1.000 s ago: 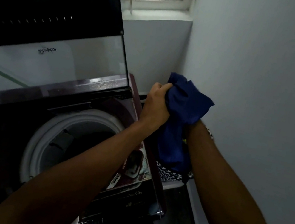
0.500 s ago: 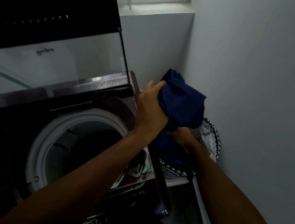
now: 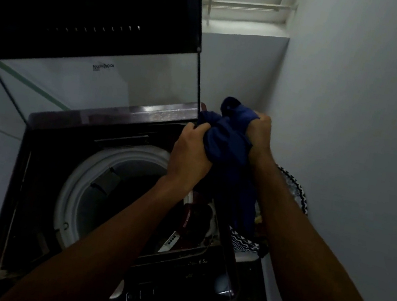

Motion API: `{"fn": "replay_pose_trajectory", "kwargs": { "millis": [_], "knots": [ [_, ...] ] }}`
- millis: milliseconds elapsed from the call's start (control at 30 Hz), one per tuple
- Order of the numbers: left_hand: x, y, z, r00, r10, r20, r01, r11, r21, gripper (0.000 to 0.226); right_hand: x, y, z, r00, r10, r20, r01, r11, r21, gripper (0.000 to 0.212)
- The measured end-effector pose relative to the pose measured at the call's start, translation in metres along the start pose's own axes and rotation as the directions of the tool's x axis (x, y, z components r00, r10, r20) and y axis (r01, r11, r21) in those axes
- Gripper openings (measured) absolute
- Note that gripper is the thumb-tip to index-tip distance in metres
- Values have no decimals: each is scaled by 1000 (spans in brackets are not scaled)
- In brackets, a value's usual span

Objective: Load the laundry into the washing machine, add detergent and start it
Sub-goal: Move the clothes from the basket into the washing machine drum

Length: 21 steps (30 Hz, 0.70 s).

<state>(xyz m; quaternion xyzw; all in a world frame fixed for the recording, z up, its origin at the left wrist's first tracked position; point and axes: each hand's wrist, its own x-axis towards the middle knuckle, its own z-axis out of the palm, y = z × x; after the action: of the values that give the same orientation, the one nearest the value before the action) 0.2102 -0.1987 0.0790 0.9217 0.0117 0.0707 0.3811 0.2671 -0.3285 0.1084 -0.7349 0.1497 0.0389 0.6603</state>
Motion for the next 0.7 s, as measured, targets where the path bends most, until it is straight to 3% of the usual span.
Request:
{"fn": "replay_pose_trajectory", "kwargs": {
  "millis": [67, 300, 367, 500, 633, 700],
  "knots": [
    [1, -8, -14, 998, -63, -31, 62, 998, -22, 19, -5, -14, 18, 993, 30, 111, -26, 999, -34, 18],
    [-13, -66, -44, 980, -198, -25, 200, 966, 164, 29, -13, 14, 82, 945, 97, 311, -63, 991, -116, 14],
    [-20, -87, -42, 952, -307, 5, 300, 931, 209, 35, -19, 31, 99, 927, 157, 340, -123, 985, -120, 17],
    [-18, -134, -26, 876, -458, 152, 407, 870, 278, 45, -23, 65, 132, 907, 205, 369, -111, 960, -259, 28],
    [-34, -149, -24, 832, -470, 294, 417, 880, 227, 49, -22, 107, 149, 890, 245, 385, -47, 888, -457, 9],
    [-43, -152, -21, 790, -476, 388, 407, 879, 249, 53, -26, 119, 148, 864, 288, 412, 4, 816, -579, 19]
  ]
}}
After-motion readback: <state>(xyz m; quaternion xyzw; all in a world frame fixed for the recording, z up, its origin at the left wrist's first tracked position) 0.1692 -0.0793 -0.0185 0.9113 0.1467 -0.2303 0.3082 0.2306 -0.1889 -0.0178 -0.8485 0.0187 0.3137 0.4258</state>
